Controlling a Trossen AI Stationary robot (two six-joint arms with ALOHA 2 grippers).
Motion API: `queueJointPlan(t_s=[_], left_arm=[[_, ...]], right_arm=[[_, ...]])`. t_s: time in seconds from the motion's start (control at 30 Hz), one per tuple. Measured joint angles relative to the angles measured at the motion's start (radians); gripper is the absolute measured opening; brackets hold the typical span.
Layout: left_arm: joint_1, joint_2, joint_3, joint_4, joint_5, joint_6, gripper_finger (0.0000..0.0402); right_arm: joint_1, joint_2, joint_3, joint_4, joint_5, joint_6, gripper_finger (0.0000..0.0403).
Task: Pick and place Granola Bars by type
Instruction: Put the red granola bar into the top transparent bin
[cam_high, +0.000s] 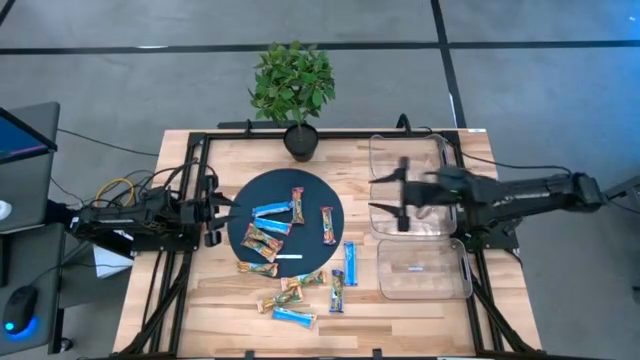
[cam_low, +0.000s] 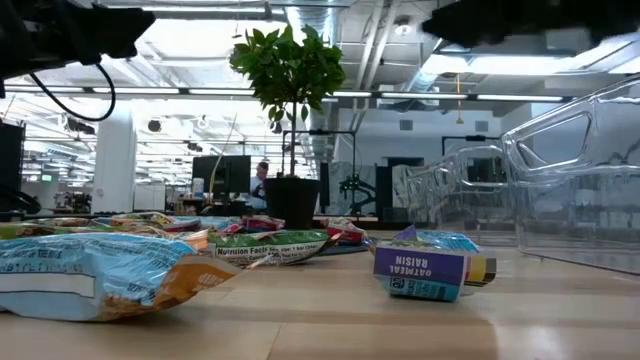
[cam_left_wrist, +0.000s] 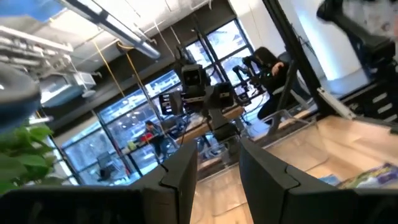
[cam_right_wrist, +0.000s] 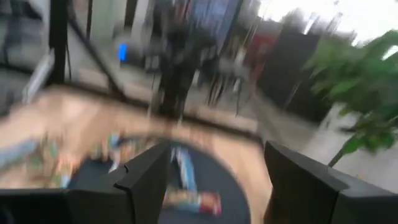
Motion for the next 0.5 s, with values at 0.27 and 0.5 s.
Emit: queueJointPlan(t_s=[0.27,0.5], left_arm=[[0.0,0.0,0.0,-0.07,-0.119,0.092,0.0112],[0.0,0.0,0.0,-0.086,-0.168,0.071,0.0112]], right_arm=[[-0.025,0.486,0.492,-0.468,0.004,-0.04,0.0255],[-0.038,0.814,0.764,-0.835,0.007,-0.021,0.0255]])
